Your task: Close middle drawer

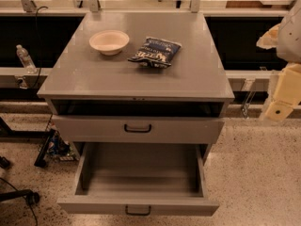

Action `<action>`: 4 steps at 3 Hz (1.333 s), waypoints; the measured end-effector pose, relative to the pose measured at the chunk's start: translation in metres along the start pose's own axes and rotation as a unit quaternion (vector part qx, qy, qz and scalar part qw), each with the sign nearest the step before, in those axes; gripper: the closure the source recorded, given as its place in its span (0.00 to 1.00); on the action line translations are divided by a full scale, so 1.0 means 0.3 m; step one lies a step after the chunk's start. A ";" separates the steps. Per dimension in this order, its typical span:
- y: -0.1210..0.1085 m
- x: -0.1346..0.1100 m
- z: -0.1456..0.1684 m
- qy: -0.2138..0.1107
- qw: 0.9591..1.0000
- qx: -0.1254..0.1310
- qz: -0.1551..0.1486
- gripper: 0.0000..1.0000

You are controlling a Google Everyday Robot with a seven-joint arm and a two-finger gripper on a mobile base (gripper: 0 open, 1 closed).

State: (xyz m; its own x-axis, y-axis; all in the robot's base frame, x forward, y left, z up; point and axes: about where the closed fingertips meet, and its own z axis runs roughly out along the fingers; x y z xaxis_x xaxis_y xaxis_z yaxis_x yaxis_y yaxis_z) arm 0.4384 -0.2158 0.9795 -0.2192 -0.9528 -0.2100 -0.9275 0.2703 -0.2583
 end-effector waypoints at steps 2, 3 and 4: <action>0.055 -0.001 0.048 -0.004 1.000 -0.008 0.016 0.00; 0.155 0.006 0.165 -0.008 0.998 -0.035 0.045 0.00; 0.283 0.042 0.367 0.009 0.994 -0.069 0.080 0.00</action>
Offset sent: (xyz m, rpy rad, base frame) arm -0.0354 0.0209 -0.0625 0.0672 0.0772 -0.0809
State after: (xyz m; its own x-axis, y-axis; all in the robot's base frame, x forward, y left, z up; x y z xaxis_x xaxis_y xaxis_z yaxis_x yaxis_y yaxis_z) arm 0.3901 -0.1895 0.8511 -0.3719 -0.9014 -0.2217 -0.9124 0.3989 -0.0912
